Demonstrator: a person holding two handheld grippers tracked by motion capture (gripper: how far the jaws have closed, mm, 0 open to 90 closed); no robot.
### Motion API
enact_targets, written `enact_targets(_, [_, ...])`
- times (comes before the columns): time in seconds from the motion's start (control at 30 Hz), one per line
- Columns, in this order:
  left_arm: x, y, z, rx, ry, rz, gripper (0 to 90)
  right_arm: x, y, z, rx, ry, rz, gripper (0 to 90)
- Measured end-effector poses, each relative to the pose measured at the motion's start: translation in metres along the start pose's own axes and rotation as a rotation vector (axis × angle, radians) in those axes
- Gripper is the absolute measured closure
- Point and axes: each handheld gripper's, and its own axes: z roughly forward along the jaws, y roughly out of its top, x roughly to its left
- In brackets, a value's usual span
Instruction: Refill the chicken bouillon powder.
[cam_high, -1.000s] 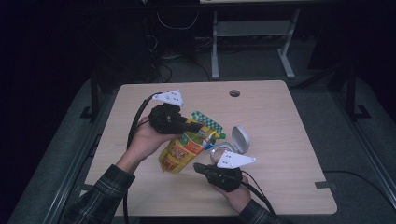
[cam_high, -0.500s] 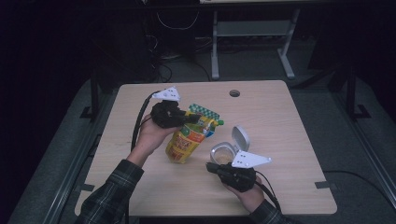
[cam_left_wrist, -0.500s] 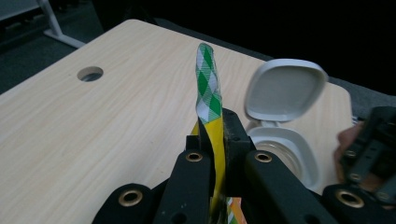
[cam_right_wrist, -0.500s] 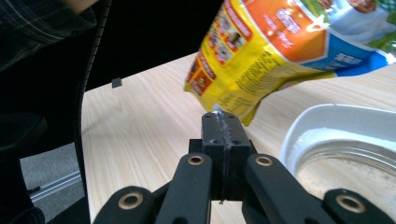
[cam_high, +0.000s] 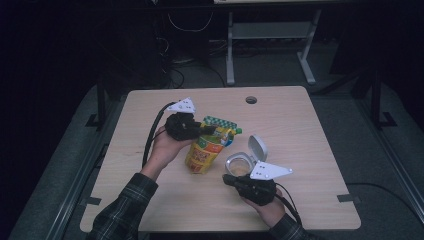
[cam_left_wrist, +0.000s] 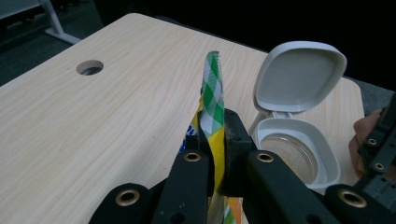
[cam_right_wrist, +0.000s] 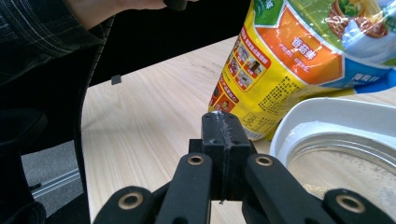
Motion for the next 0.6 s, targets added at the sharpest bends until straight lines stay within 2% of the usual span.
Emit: enact_targets(0.6, [-0.011,-0.024,-0.029,-0.015,-0.005,-0.009,85.4,0.004,-0.001,0.004,0.013,0.014,-0.015,90.0])
